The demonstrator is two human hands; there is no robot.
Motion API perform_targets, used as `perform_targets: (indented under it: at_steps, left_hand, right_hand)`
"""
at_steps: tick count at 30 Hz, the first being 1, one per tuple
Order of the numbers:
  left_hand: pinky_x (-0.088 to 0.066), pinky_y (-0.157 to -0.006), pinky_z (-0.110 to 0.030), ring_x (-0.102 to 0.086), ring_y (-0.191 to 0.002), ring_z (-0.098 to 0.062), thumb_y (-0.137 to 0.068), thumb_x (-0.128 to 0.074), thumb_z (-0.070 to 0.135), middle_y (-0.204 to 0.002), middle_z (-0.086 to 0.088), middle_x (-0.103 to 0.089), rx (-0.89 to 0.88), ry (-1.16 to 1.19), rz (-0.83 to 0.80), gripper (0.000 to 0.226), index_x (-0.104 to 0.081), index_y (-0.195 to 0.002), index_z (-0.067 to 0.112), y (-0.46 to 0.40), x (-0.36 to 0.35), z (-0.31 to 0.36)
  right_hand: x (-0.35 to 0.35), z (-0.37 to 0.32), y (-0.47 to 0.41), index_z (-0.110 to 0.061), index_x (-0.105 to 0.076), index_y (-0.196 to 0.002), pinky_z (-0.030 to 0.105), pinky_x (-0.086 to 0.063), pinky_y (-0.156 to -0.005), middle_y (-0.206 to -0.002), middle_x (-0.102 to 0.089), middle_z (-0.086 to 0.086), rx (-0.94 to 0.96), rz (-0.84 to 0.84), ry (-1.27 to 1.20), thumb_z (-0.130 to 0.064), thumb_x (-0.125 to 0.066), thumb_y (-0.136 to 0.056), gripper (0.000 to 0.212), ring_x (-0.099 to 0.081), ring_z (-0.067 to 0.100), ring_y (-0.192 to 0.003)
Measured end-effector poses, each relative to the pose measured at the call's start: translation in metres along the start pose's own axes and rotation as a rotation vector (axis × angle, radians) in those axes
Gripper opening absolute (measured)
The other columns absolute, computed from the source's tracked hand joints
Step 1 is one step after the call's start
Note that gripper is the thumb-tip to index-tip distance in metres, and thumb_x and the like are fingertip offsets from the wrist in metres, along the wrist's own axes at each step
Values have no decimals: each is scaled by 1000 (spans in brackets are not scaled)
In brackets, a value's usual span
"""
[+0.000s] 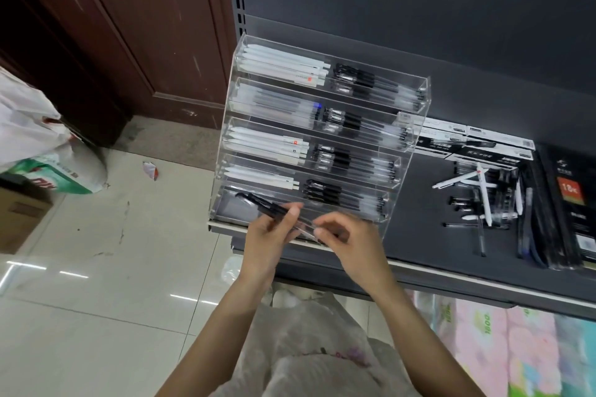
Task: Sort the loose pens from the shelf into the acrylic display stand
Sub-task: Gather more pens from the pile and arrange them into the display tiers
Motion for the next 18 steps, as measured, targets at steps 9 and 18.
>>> perform_targets:
  at_steps: [9,18]
  left_hand:
    - [-49,-56,-13,-57,-58,2,-87,-66,24,-76,3,-64,-48,-236,165,17,-70,-102,19,-3,40,1]
    - [-54,-58,-16,-68,-66,-11,-84,-69,13,-81,-11,-62,-68,-136,179,18,-54,-92,8,-6,38,4]
  right_hand:
    - [54,37,13,-19,-76,-79,24,-45,-60,-75,-64,-4,187,273,682,-13,-82,-67,14,-55,18,-71]
    - [20,49,-9,-17,-63,-107,27,-48,-69,-99,-63,-1,183,-350,1175,7,-52,-80,38,-58,18,-95]
Point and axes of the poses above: each hand's wrist, its own y-axis away from the middle knuckle, its own x-axis out of the back of the hand, z = x × y, the point moved 3 cm from there along -y, towards the middle knuckle
